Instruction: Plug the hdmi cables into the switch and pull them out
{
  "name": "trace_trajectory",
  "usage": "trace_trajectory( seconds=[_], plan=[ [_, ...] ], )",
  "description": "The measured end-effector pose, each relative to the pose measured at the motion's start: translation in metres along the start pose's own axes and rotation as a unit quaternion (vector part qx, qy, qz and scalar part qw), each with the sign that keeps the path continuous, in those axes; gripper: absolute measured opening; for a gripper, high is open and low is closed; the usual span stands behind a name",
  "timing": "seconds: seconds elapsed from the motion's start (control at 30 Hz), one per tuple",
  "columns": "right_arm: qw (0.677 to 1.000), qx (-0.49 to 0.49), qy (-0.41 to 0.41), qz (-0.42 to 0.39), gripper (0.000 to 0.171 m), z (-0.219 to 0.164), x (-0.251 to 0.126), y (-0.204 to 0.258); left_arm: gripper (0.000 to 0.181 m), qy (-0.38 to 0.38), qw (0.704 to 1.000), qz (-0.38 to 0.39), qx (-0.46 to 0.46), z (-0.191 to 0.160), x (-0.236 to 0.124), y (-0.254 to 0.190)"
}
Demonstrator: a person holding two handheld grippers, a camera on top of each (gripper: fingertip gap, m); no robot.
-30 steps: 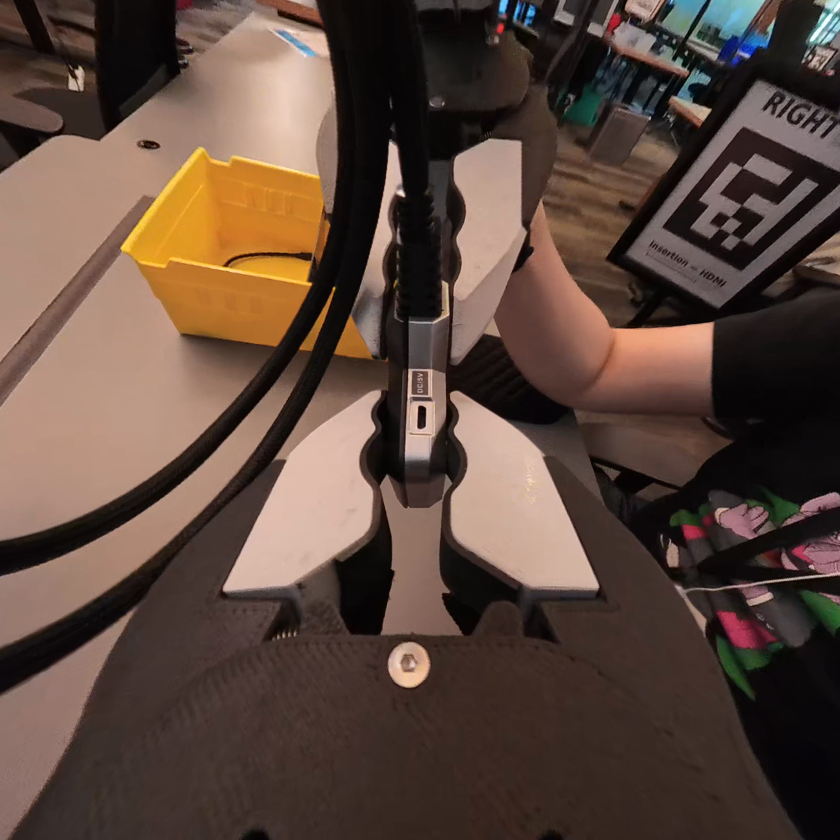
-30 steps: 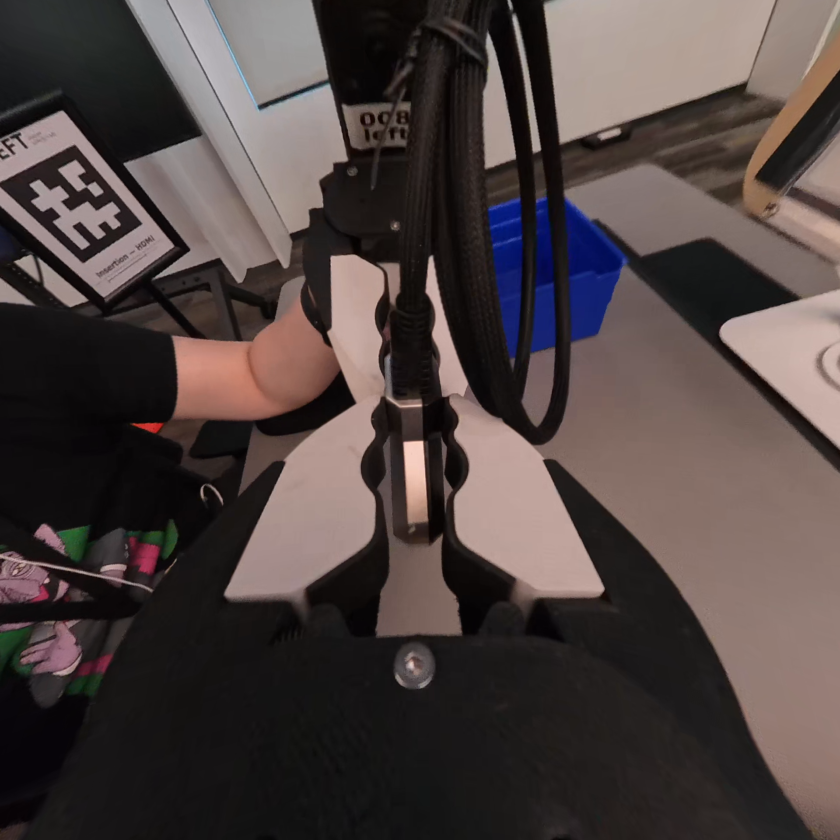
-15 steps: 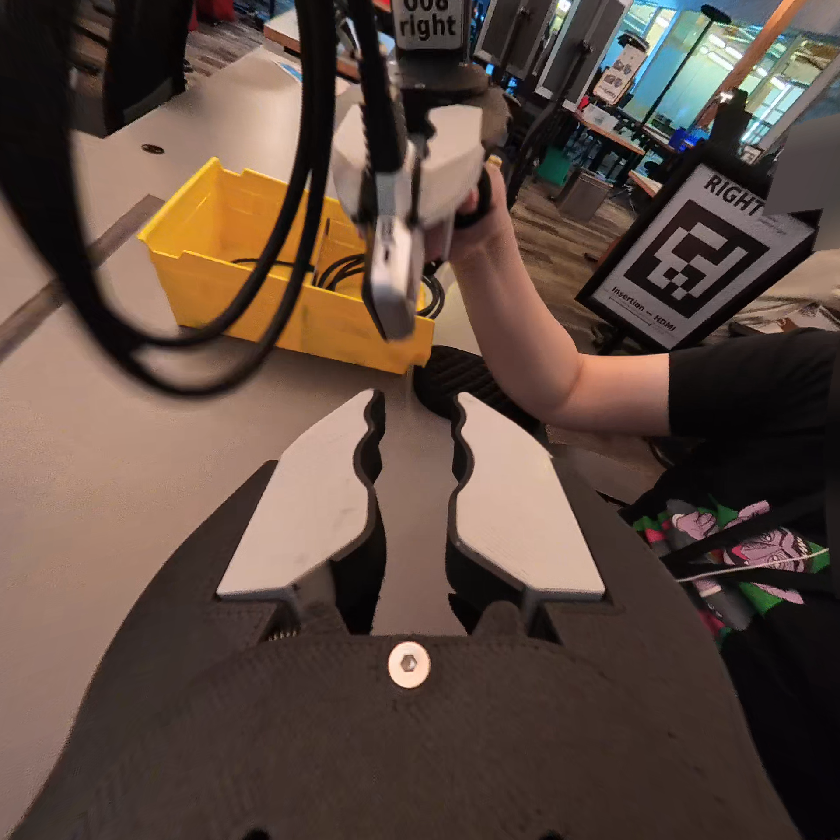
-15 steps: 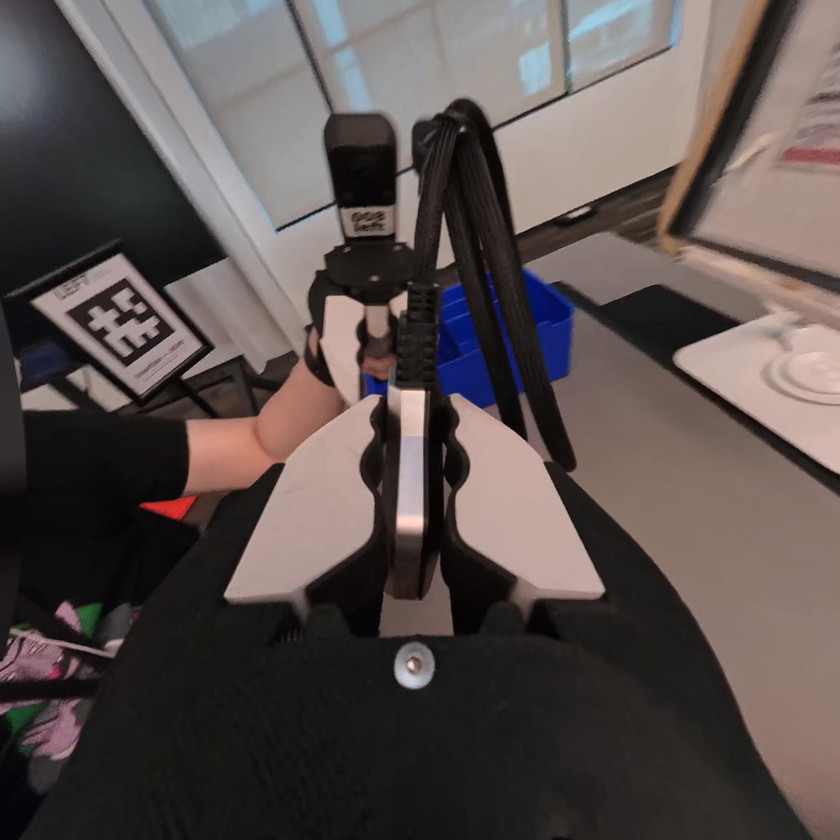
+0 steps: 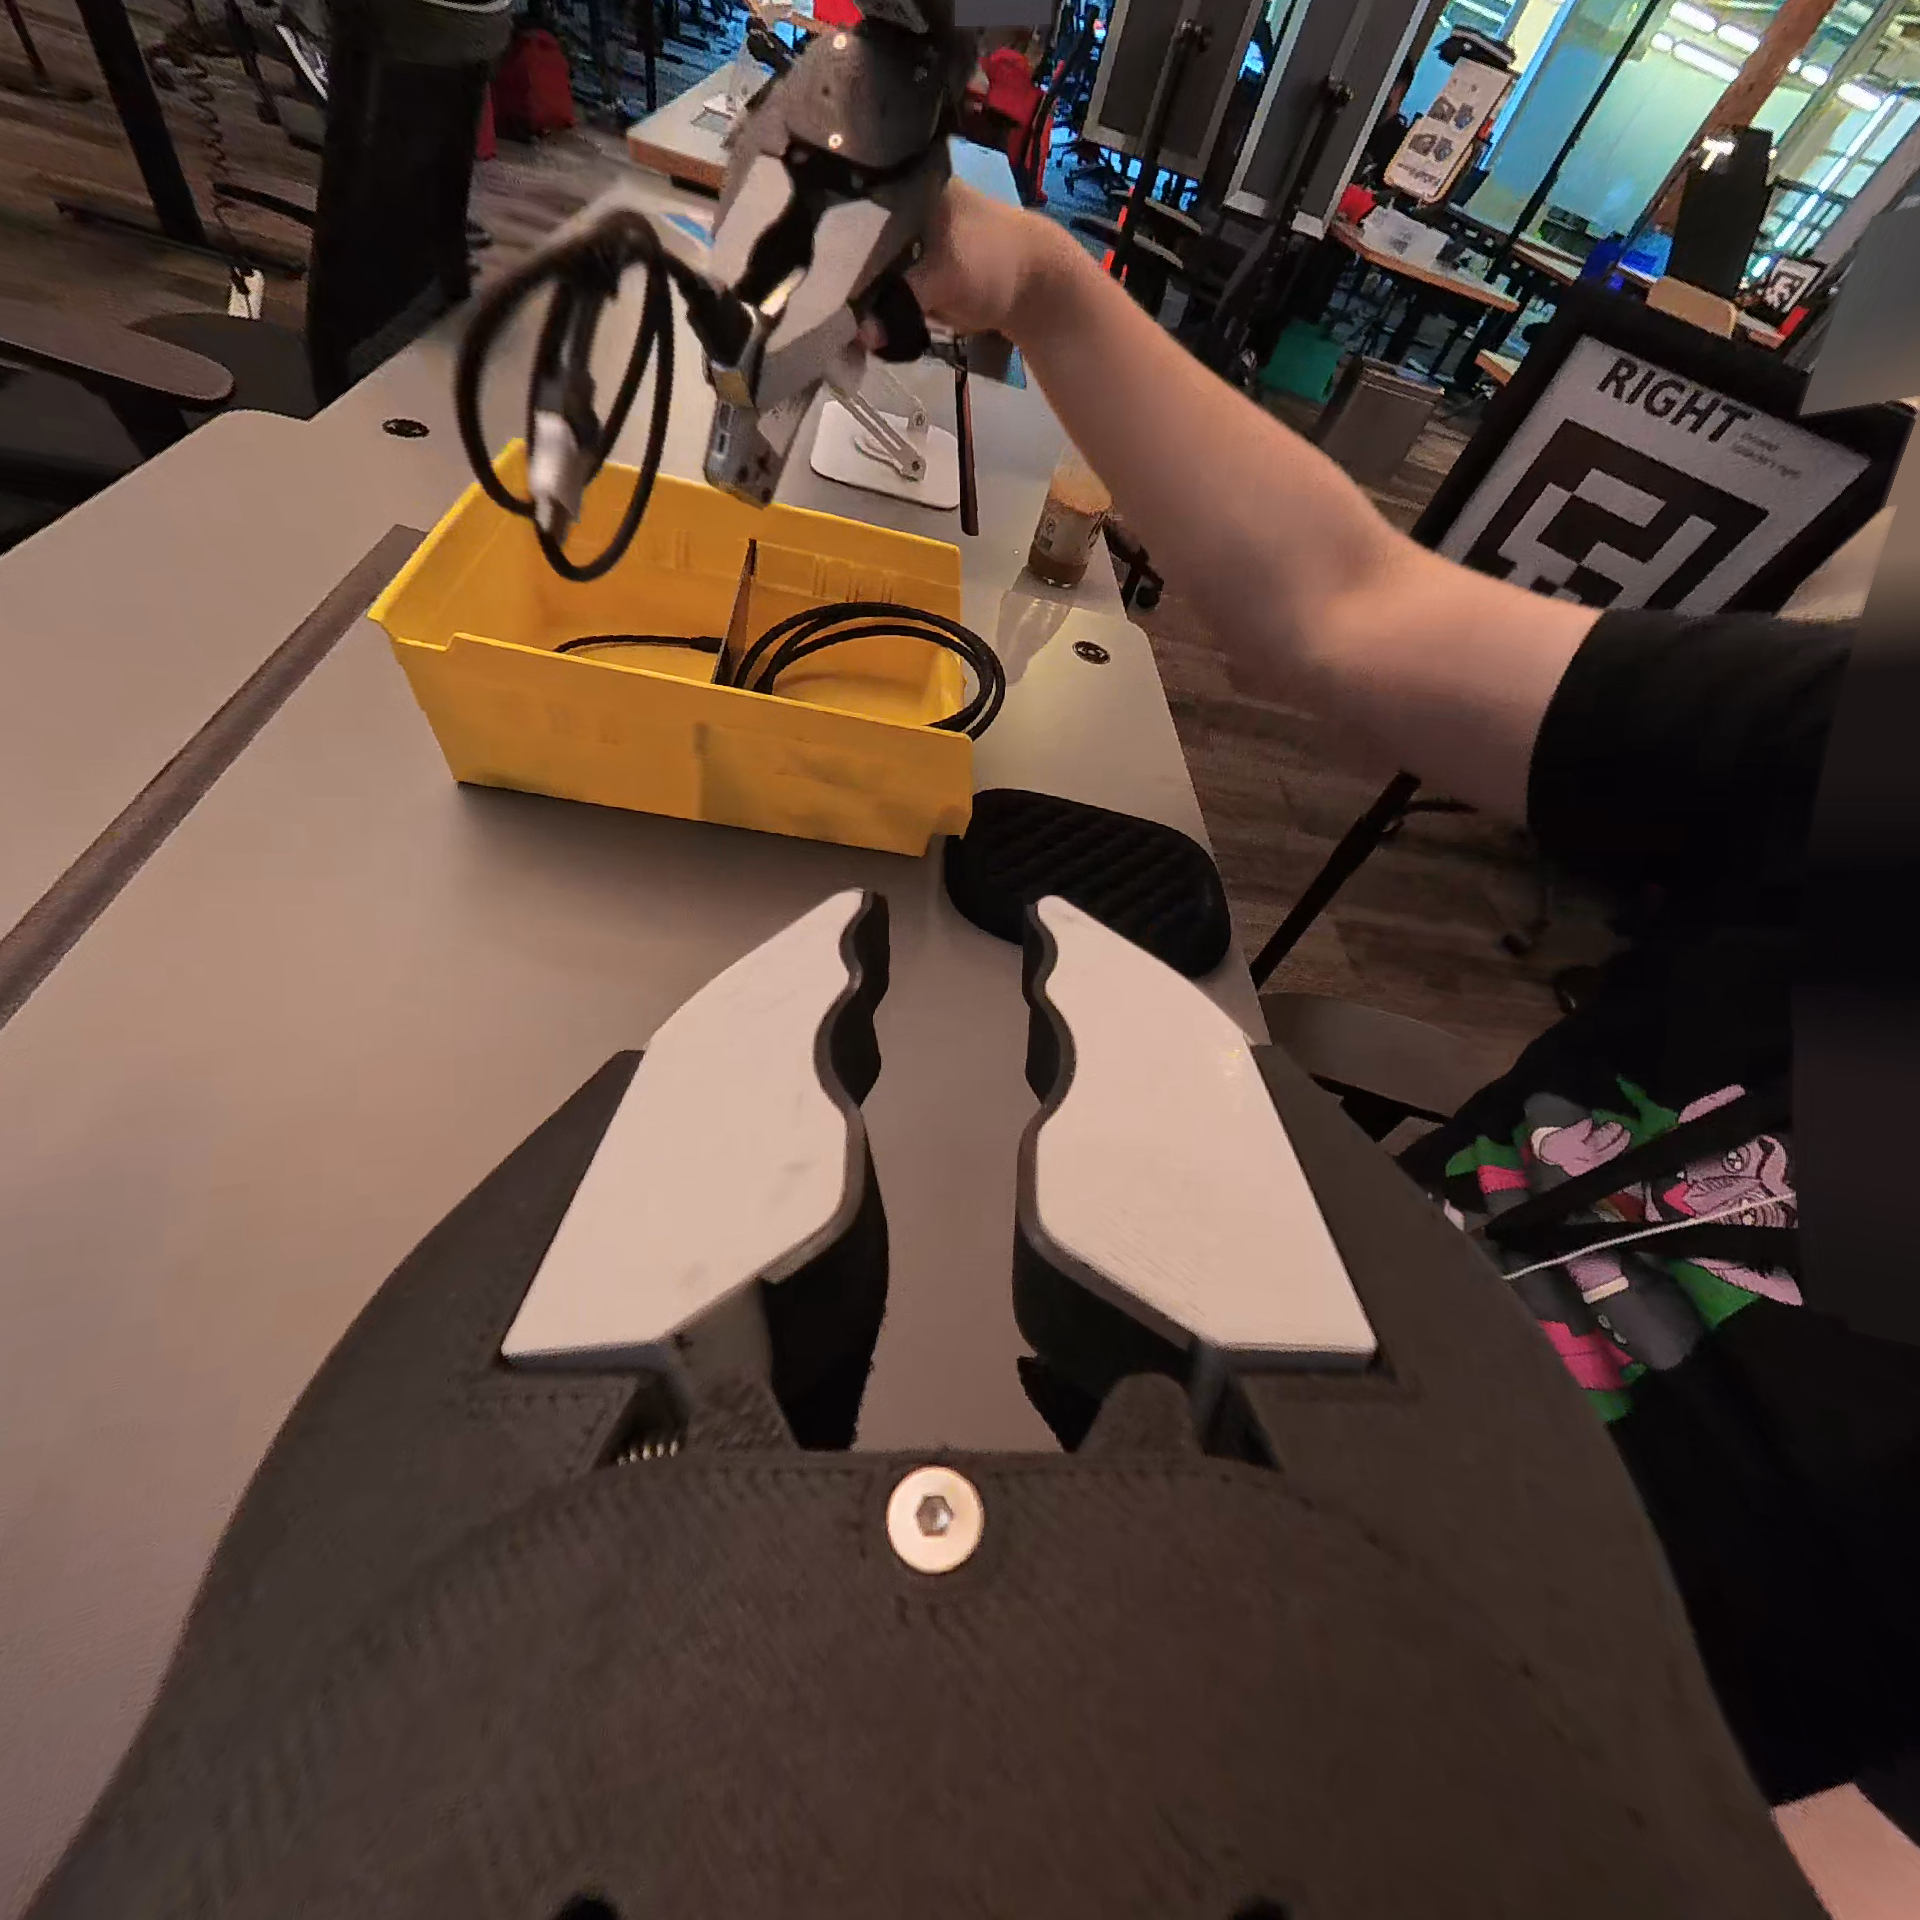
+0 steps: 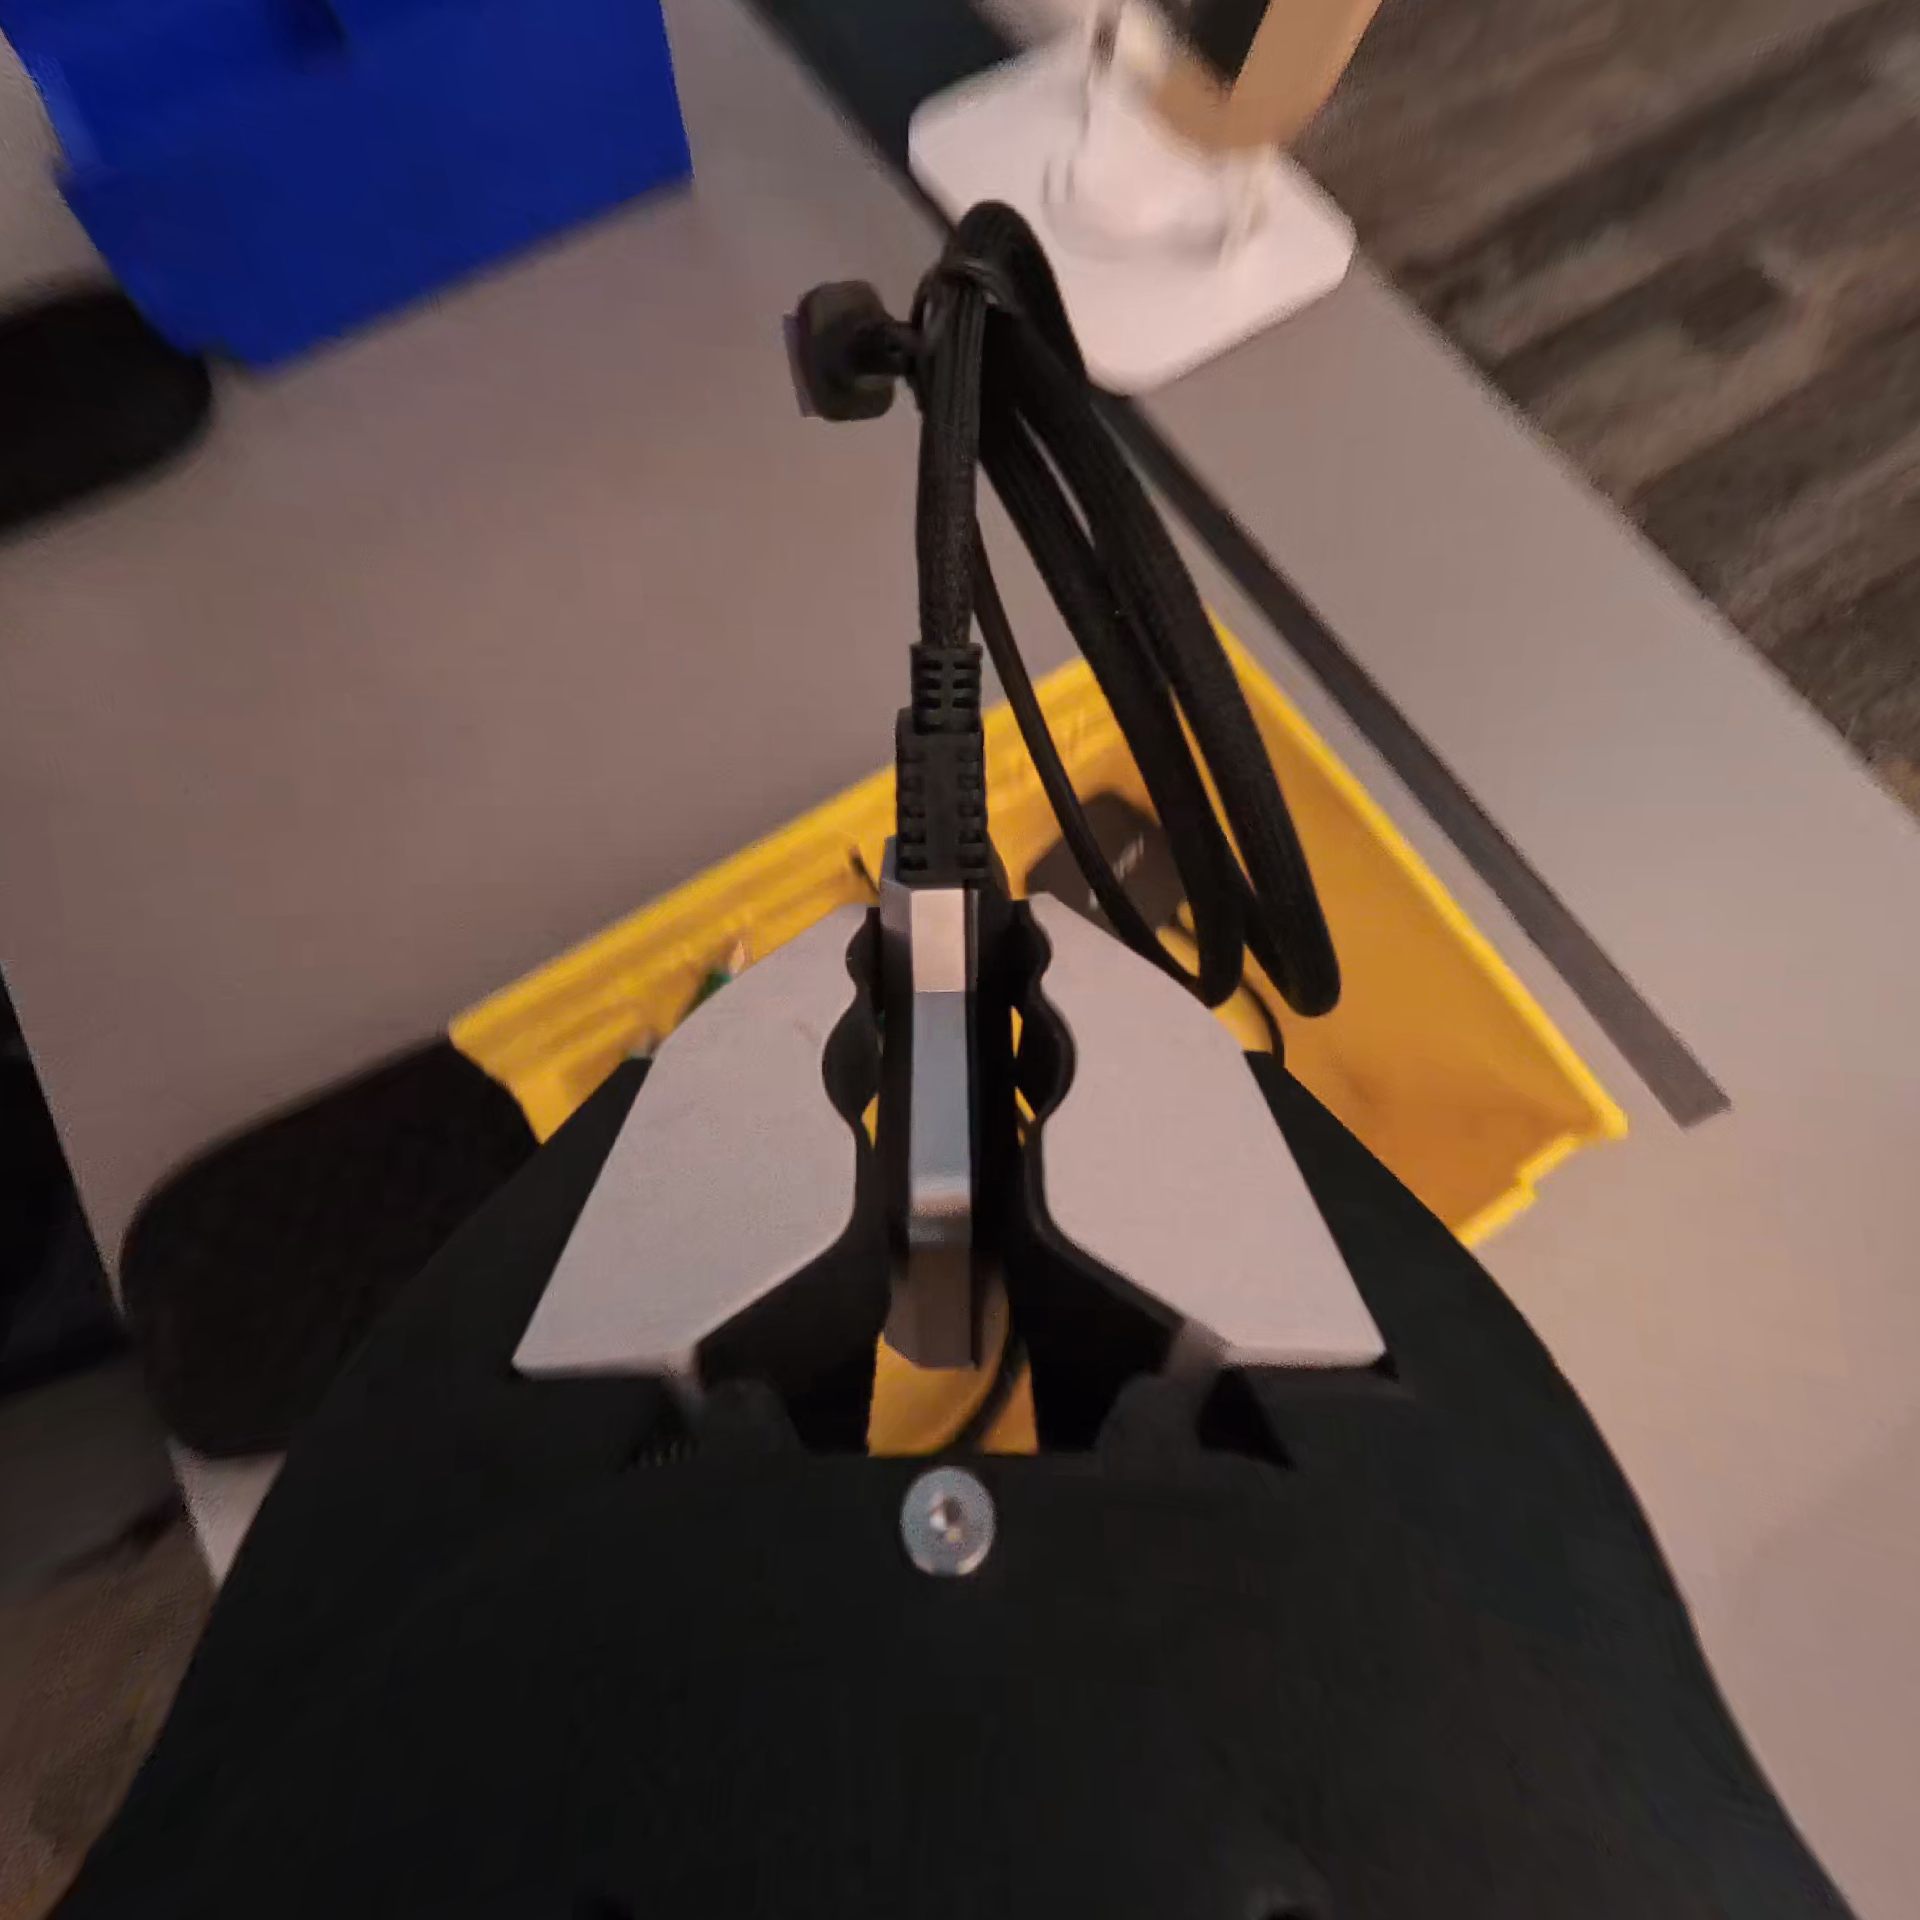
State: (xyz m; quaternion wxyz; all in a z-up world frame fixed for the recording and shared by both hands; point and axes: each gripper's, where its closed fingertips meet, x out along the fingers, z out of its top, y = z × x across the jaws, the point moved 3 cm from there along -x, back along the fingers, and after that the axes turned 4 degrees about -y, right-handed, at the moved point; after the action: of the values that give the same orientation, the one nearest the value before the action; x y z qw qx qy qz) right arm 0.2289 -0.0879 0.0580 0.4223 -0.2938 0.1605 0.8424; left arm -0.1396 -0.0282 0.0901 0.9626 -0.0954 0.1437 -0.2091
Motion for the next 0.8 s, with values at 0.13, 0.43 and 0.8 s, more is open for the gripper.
trace_trajectory(
  seconds=[0.13, 0.43, 0.8],
  plan=[
    [0.988, 0.014, 0.148, -0.035, 0.024, -0.040, 0.006, -0.027, 0.024, 0.022, 1.000, 0.002, -0.005, -0.008, 0.004, 0.009],
    [0.948, 0.063, 0.303, -0.075, 0.024, -0.087, 0.074, -0.071, 0.024, 0.046, 0.997, -0.009, -0.055, -0.026, 0.019, 0.030],
    [0.960, 0.128, 0.129, -0.214, 0.054, -0.078, 0.040, -0.065, 0.034, 0.001, 0.998, 0.062, -0.026, 0.000, -0.024, 0.015]
  ],
)
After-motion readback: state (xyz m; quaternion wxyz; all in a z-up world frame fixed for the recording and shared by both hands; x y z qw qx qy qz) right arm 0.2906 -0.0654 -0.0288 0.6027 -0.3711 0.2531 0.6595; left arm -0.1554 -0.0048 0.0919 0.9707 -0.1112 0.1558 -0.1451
